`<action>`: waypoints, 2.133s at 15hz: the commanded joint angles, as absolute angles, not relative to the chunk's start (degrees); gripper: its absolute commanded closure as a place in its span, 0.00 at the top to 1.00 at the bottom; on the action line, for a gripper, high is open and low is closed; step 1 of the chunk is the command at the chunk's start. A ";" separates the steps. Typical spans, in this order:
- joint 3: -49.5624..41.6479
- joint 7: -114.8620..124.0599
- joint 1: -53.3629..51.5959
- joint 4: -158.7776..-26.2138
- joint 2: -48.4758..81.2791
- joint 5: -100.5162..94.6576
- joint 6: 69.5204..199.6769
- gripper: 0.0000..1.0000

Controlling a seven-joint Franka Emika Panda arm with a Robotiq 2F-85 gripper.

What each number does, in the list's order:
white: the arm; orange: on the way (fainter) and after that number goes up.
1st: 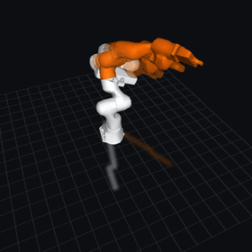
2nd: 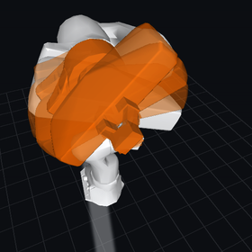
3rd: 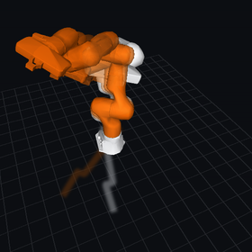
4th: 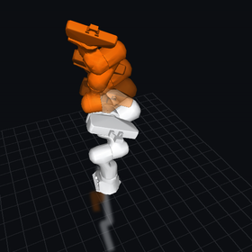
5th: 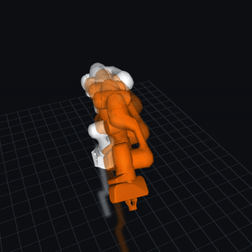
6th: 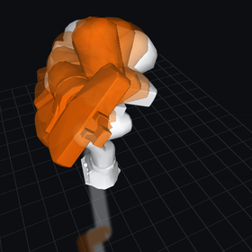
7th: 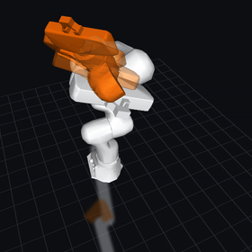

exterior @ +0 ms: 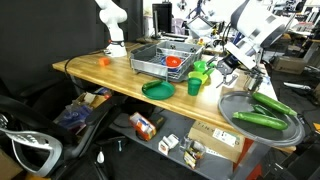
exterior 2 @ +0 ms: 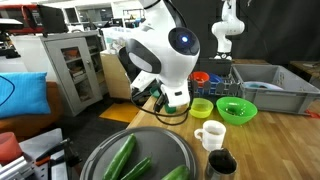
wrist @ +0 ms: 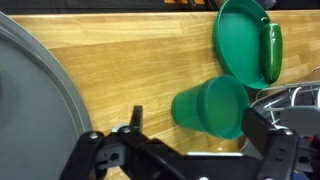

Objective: Pour the contents from the green cup into the yellow bowl

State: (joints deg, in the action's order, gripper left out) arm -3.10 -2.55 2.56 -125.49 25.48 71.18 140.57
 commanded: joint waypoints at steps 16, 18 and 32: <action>-3.34 19.28 7.66 -118.20 33.76 91.75 130.90 1.00; -3.41 18.70 9.03 -118.09 34.68 96.34 127.30 1.00; -4.01 19.09 7.30 -115.63 40.87 100.84 119.56 1.00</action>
